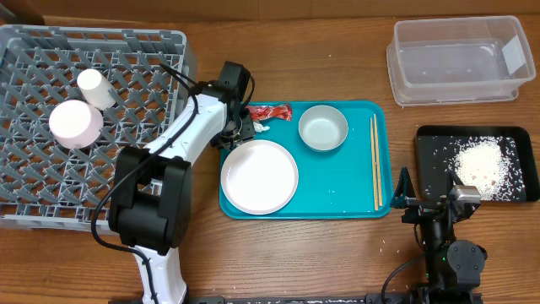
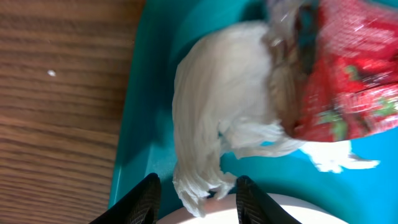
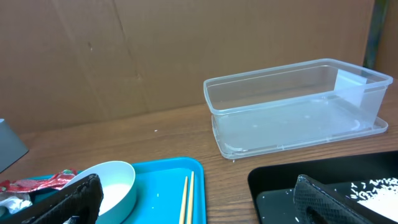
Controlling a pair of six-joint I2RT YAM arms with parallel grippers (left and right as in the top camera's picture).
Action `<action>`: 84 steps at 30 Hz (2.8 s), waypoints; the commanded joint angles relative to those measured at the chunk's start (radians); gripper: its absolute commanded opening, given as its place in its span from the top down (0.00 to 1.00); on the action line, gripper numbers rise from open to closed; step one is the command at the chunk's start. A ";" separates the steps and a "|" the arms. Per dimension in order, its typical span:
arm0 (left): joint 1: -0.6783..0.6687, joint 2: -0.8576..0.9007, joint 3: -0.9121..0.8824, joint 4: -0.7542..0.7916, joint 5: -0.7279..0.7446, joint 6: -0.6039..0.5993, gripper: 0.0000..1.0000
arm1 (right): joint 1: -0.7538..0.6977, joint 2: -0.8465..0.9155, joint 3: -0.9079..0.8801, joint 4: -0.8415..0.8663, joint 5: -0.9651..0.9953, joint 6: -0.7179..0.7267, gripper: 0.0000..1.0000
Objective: Sort waste into correct bins and load items into the dishwasher
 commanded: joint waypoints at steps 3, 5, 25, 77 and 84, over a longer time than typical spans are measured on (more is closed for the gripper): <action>-0.007 0.007 -0.031 0.022 -0.003 -0.020 0.57 | 0.004 -0.008 -0.011 0.006 -0.004 -0.006 0.00; -0.007 0.007 -0.029 0.022 0.006 -0.020 0.57 | 0.004 -0.008 -0.011 0.006 -0.004 -0.006 0.00; 0.009 0.007 0.312 -0.334 0.140 0.059 0.58 | 0.004 -0.008 -0.011 0.006 -0.004 -0.006 0.00; -0.439 0.222 0.356 0.030 0.099 0.439 0.57 | 0.004 -0.008 -0.011 0.006 -0.004 -0.006 0.00; -0.439 0.222 0.356 0.022 0.146 0.400 0.56 | 0.004 -0.008 -0.011 0.006 -0.004 -0.006 0.00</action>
